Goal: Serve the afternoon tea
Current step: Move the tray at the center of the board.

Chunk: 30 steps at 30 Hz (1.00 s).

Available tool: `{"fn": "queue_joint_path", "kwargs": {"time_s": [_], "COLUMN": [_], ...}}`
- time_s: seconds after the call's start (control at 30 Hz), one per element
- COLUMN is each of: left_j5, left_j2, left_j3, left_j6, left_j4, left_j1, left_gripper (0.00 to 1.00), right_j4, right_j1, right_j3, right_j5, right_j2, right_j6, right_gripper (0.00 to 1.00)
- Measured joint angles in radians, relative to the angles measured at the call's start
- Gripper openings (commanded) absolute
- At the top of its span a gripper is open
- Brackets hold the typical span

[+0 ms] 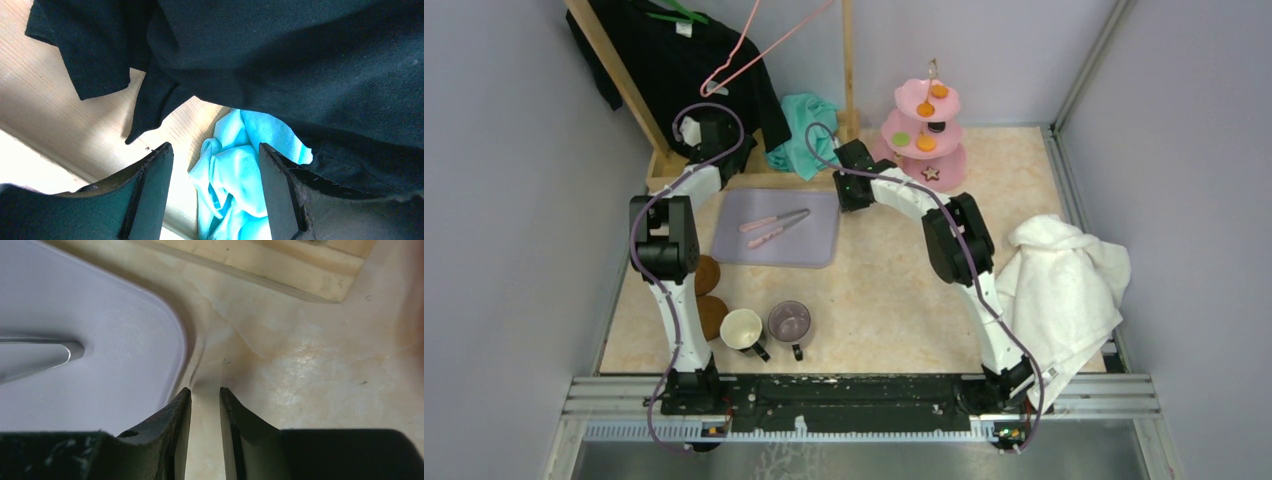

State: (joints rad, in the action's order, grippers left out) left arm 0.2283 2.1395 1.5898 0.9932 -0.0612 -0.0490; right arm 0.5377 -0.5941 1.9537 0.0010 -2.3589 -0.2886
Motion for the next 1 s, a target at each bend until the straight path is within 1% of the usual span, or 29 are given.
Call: {"fn": "queue_joint_path", "kwargs": {"time_s": [0.2,0.33,0.47,0.7,0.87,1.0], "left_j5": [0.004,0.004,0.004,0.008,0.017,0.025], "left_j2": [0.0,0.0,0.0,-0.01,-0.052,-0.109], "left_j3": [0.001,0.001,0.001,-0.01,-0.047,-0.109], "left_j6": [0.0,0.0,0.0,0.0,0.027,0.101], "left_j4": [0.003,0.009,0.011,0.023,0.062,0.108], "left_j1": [0.002,0.006,0.01,0.013,0.022,0.043], "left_gripper": [0.69,0.69,0.69,0.72,0.73,0.73], "right_j4": [0.002,0.004,0.006,0.002,0.01,0.027], "right_j1": [0.002,-0.011,-0.055,-0.163,-0.22,-0.255], "right_j3": [-0.029,-0.127,-0.199,-0.254,-0.254,-0.261], "right_j5": [0.068,0.118,0.138,0.056,0.008,-0.032], "right_j2": [0.023,0.109,0.24,0.465,0.502,0.502], "right_j6": [0.025,0.076,0.143,0.229,0.258,0.263], "right_gripper": [0.3,0.3,0.32,0.33,0.34,0.34]}}
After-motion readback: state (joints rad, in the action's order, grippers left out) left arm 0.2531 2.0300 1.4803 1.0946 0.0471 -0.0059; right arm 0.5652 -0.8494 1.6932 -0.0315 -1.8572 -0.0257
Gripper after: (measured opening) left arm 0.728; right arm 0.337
